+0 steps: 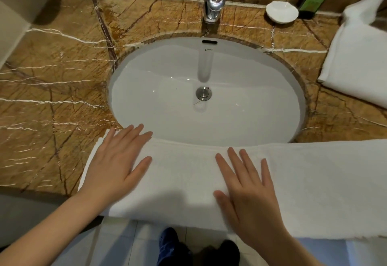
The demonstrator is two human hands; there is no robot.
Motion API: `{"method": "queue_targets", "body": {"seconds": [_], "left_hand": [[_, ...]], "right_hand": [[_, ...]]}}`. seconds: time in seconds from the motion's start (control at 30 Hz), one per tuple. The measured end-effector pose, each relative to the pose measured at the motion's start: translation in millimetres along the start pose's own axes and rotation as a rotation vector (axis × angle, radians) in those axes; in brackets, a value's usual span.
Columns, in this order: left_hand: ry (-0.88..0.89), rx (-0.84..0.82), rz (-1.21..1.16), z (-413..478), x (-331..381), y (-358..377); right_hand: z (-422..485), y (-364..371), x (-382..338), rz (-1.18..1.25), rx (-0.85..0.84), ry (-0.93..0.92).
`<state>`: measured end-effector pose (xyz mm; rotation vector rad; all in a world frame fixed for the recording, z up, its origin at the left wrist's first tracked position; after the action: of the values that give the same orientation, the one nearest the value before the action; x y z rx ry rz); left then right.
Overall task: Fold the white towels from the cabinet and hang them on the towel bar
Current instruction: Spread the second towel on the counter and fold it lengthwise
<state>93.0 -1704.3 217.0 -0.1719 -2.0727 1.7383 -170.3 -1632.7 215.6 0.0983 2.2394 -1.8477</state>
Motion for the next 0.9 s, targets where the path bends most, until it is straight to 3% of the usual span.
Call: {"method": "queue_targets", "body": {"seconds": [0.17, 0.37, 0.57, 0.7, 0.9], "left_hand": [[0.018, 0.024, -0.037, -9, 4, 0], [0.081, 0.196, -0.129, -7, 5, -14], [0.089, -0.015, -0.352, 28, -9, -26], [0.128, -0.121, -0.355, 39, -15, -28], [0.179, -0.002, -0.153, 35, -9, -31]], "right_hand": [[-15, 0, -6, 0.009, 0.006, 0.021], [20, -25, 0, 0.193, 0.223, 0.026], [70, -26, 5, 0.329, -0.154, -0.012], [81, -29, 8, 0.361, -0.257, -0.042], [77, -36, 4, 0.295, 0.006, -0.062]]}}
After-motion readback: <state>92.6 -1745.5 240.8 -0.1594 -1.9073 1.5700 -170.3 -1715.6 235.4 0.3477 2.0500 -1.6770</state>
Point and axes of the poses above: each hand's wrist, its own z-axis towards the middle knuckle, its own y-axis out of the palm, x = y × z, the point moved 4 cm from there along z, towards the middle knuckle, and after that the axes turned 4 degrees about y, right-handed, at the moved point
